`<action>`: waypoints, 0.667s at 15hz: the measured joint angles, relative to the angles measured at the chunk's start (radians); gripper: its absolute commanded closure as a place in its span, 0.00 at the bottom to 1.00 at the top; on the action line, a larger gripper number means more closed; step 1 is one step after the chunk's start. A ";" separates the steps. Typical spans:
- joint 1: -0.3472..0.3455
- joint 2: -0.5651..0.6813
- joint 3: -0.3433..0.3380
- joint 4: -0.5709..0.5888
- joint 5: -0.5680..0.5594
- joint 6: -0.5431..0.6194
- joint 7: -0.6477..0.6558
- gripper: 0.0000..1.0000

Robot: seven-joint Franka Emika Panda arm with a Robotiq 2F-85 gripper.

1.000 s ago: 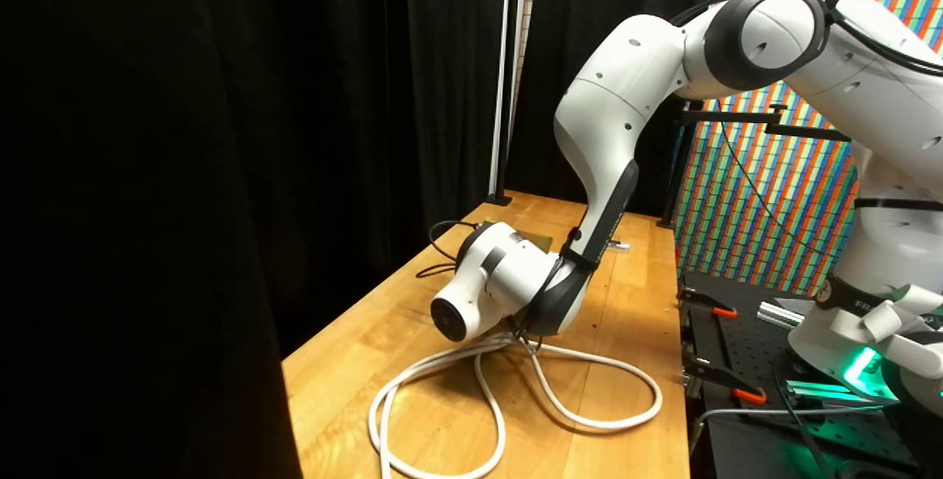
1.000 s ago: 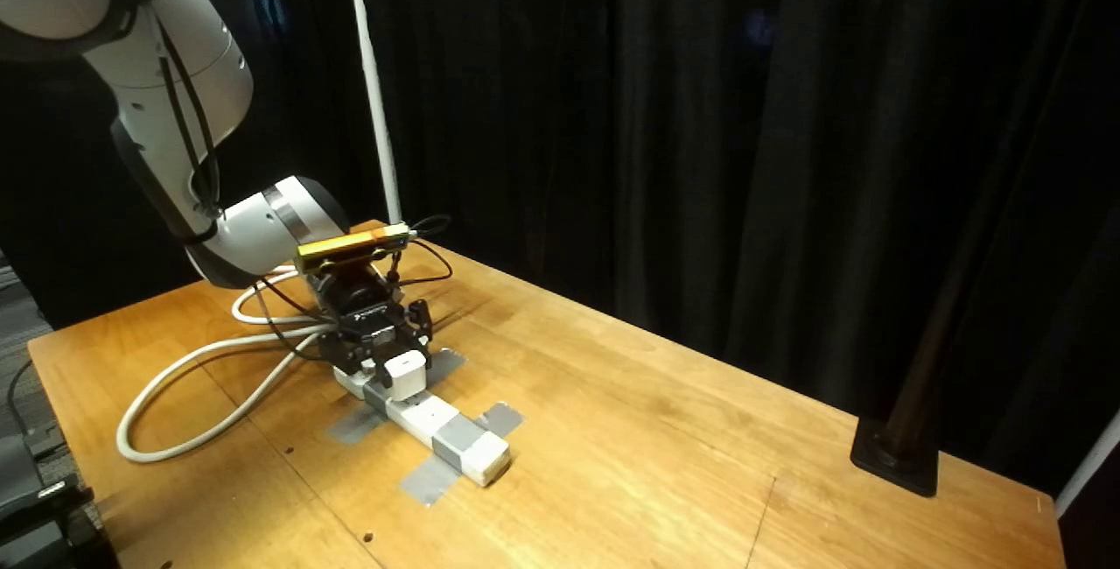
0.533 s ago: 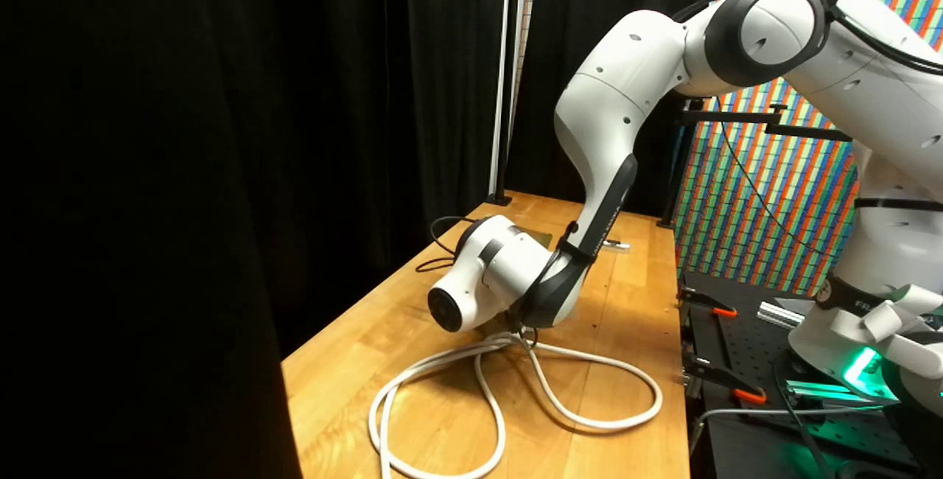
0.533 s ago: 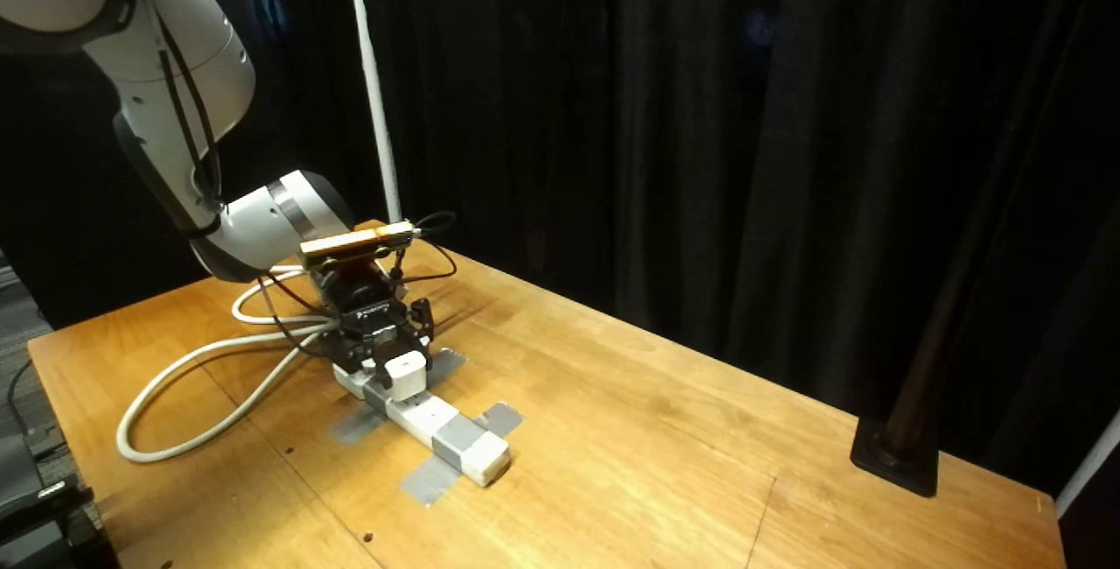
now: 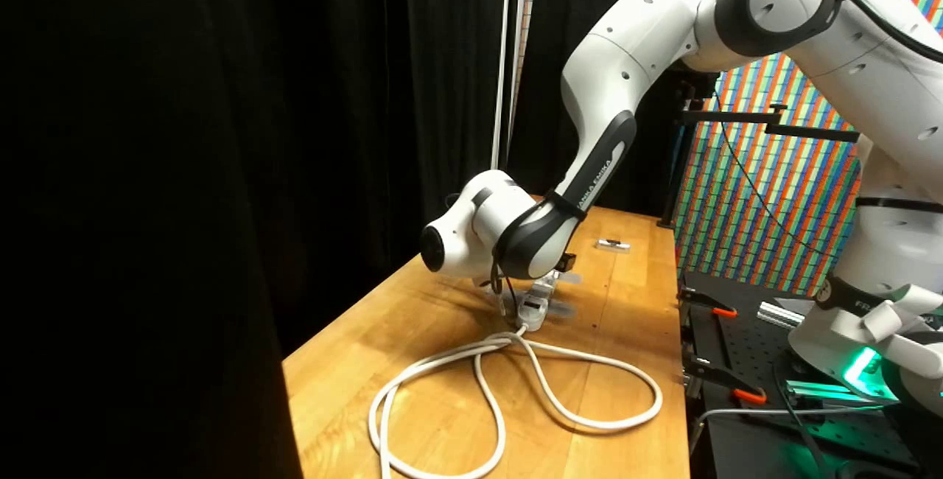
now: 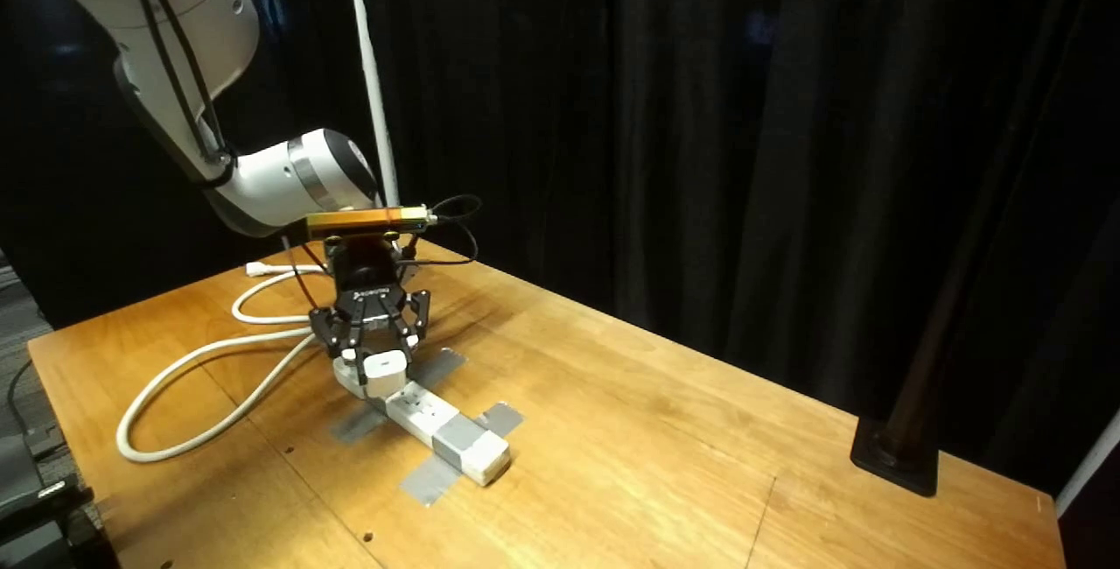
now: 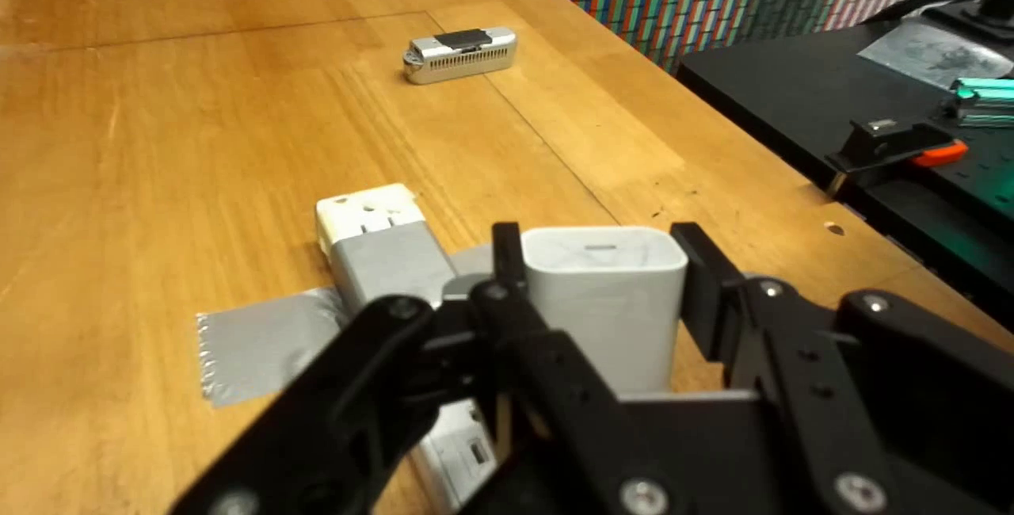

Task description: Place the white adaptor on the white extension cable

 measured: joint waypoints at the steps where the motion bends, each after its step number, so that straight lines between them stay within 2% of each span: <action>1: -0.005 -0.022 0.000 -0.004 0.019 0.006 -0.002 0.77; 6: -0.013 -0.134 -0.003 0.000 0.077 0.015 -0.015 0.77; 10: -0.019 -0.162 -0.014 0.045 0.077 0.030 -0.131 0.77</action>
